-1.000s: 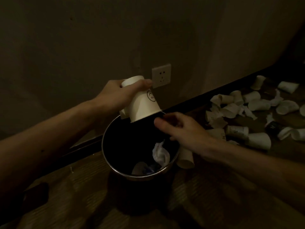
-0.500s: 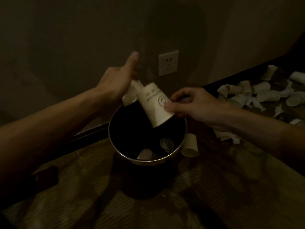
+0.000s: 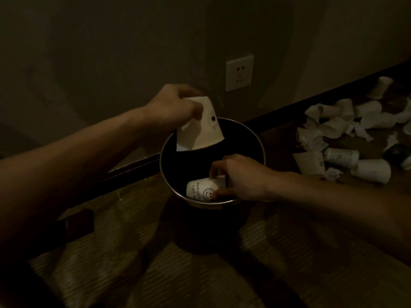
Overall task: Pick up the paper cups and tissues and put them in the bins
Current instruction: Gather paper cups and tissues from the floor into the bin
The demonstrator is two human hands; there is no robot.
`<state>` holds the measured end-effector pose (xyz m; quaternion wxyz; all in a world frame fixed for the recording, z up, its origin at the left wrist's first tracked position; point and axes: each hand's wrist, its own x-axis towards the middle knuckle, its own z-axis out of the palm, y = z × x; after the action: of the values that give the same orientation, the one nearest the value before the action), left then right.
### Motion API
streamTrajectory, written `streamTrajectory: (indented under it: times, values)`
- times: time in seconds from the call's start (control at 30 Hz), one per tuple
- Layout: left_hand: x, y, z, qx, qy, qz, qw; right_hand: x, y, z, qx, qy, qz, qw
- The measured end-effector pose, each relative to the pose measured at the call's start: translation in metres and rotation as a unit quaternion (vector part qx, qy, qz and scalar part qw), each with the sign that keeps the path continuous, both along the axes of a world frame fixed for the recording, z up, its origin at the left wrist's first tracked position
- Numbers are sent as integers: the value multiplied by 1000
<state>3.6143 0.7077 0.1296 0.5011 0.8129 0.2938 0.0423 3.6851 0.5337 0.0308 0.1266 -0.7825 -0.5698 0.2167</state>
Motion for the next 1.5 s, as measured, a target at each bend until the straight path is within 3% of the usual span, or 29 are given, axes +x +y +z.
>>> streamTrajectory:
  times: [0.07, 0.13, 0.27, 0.33, 0.4, 0.57, 0.77, 0.87, 1.0, 1.17, 1.3, 1.5]
  values:
    - [-1, 2, -5, 15, 5, -8, 1000, 4, 1, 8, 13, 154, -46, 987]
    - [-3, 5, -8, 29, -1, 11, 1000, 11, 2, 21, 62, 307, -104, 944]
    - [-3, 7, -12, 33, -6, 12, 999, 33, 3, 30, 129, 402, -226, 878]
    - [-4, 6, -17, 42, 26, -33, 998, 38, 2, 28, 124, 365, -271, 882]
    - [-8, 4, -24, 57, 97, -116, 987, 38, -2, 25, 103, 288, -271, 913]
    - [-16, 3, -38, 178, 251, -299, 903, 26, -7, 24, 48, 119, -154, 980]
    - [-8, -3, -42, 233, 351, -372, 827, 17, -8, 24, -93, -5, -46, 995]
    - [13, 3, -12, 237, 300, -354, 853, 29, -6, 50, -50, -8, -76, 996]
    - [39, -11, 17, 312, 79, -280, 904, 53, -15, 85, 21, -51, -159, 986]
    - [68, -73, 13, 219, -63, -247, 942, 67, -71, 74, -3, 18, -243, 970]
    - [122, -139, -14, 159, -44, -285, 944, 99, -120, 26, -5, 100, -335, 937]
    - [158, -177, -113, 43, 161, -254, 953, 135, -146, -70, 15, 263, -392, 882]
